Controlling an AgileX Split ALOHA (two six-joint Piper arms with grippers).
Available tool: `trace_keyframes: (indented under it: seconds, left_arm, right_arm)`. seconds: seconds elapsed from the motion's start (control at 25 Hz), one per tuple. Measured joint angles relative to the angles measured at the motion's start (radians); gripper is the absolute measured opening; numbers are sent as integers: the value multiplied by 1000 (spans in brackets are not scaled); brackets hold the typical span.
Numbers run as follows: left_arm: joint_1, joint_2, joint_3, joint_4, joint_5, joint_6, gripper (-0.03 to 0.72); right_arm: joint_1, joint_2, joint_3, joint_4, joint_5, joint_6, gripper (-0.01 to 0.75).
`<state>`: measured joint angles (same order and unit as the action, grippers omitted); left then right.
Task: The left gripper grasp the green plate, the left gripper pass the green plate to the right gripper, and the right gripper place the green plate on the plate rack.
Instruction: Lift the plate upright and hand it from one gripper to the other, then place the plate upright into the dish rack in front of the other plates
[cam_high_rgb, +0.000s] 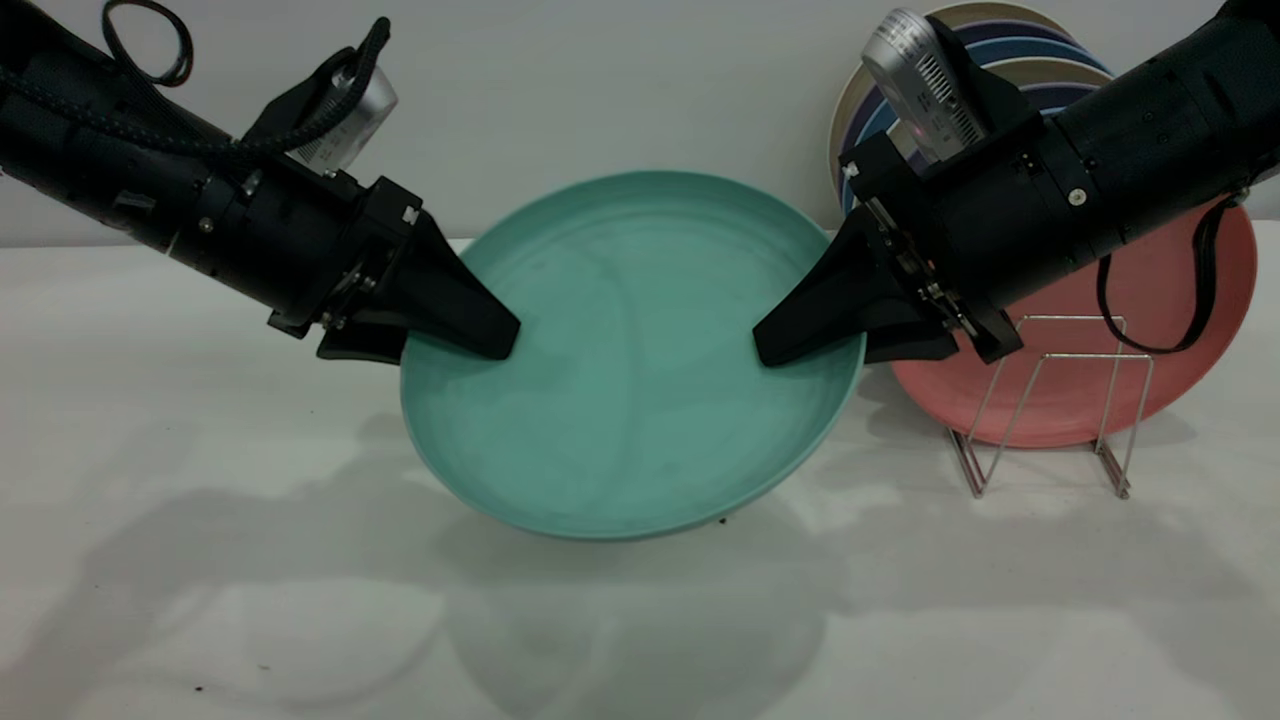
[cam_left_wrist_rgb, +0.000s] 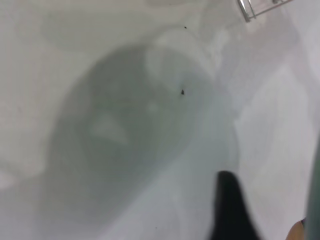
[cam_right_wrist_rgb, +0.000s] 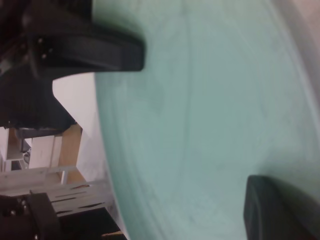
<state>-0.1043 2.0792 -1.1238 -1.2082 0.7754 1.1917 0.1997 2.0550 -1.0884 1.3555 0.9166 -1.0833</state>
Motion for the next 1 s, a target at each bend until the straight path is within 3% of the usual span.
trace_keyframes:
  seconds: [0.12, 0.24, 0.64, 1.0]
  left_arm:
    - [0, 0, 0, 0, 23, 4, 679]
    - [0, -9, 0, 25, 33, 11, 717]
    - [0, -154, 0, 132, 54, -14, 596]
    - [19, -306, 1, 189, 45, -14, 578]
  right_arm:
    - [0, 0, 0, -5, 3, -4, 80]
    - [0, 0, 0, -27, 12, -6, 79]
    - [-20, 0, 0, -84, 1, -38, 79]
    - [-20, -179, 0, -201, -63, -374, 79]
